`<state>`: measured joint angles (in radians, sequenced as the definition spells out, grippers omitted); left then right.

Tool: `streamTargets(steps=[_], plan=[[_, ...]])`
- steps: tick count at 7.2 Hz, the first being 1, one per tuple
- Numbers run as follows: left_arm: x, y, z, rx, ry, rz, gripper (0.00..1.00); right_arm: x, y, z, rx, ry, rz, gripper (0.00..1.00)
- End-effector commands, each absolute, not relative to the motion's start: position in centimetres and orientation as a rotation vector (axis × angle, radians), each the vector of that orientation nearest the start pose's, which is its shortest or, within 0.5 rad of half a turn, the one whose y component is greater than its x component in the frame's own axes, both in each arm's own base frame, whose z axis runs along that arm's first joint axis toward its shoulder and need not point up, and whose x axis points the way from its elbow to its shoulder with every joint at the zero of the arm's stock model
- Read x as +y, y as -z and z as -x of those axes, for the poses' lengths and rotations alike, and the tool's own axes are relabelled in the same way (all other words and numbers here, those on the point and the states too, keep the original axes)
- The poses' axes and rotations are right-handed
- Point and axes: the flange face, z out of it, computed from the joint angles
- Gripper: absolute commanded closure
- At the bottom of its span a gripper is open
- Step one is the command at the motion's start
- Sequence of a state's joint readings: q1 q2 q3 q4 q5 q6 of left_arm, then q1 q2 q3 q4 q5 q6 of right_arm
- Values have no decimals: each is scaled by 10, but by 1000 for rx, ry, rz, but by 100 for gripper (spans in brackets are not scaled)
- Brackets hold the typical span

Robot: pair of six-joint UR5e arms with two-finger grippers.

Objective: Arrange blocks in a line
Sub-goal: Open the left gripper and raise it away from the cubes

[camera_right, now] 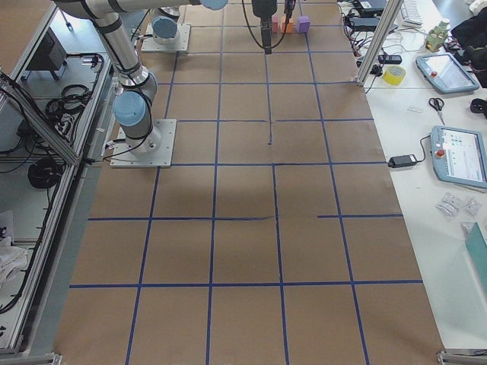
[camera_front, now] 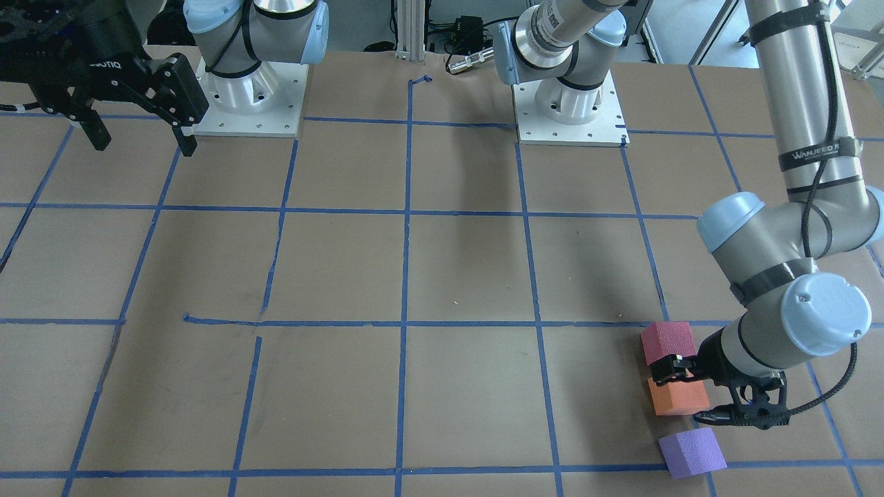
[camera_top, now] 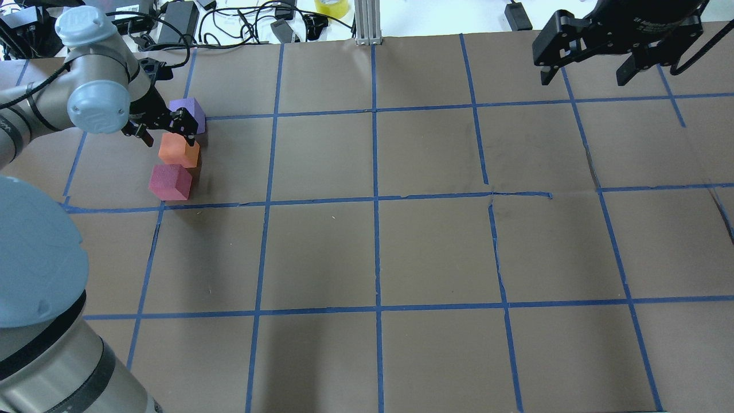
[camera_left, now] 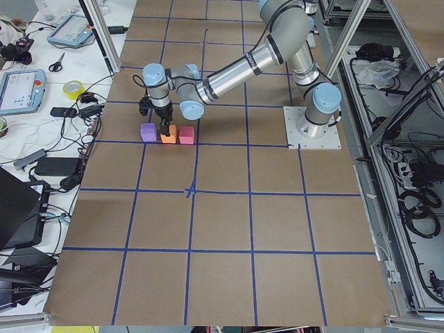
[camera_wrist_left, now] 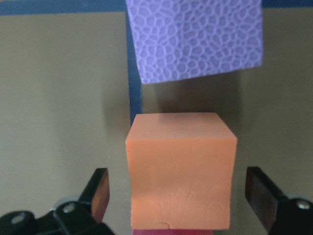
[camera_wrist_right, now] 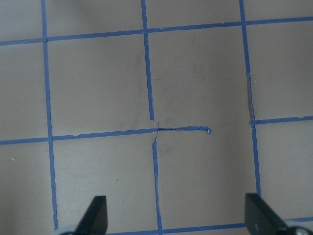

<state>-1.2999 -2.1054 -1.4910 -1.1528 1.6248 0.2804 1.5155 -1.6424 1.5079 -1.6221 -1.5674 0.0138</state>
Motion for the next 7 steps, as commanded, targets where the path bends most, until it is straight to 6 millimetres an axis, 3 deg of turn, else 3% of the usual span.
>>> streamTargets(steps=[1, 2, 3, 4, 5, 7], plan=[[-644, -361, 5, 3092, -224, -141, 0, -482, -559, -107, 3125, 291, -107, 0], [-625, -408, 60, 3077, -225, -227, 0, -482, -559, -107, 3127, 291, -108, 0], [-607, -442, 107, 3079, -138, -226, 0, -482, -559, -107, 3127, 291, -108, 0], [-583, -469, 153, 3093, -64, -331, 0, -482, -559, -107, 3127, 289, -108, 0], [-564, -483, 181, 3093, -11, -386, 0, -482, -559, -107, 3127, 289, -108, 0], [-547, -486, 183, 3076, 5, -396, 0, -482, -559, -107, 3127, 289, -108, 0]])
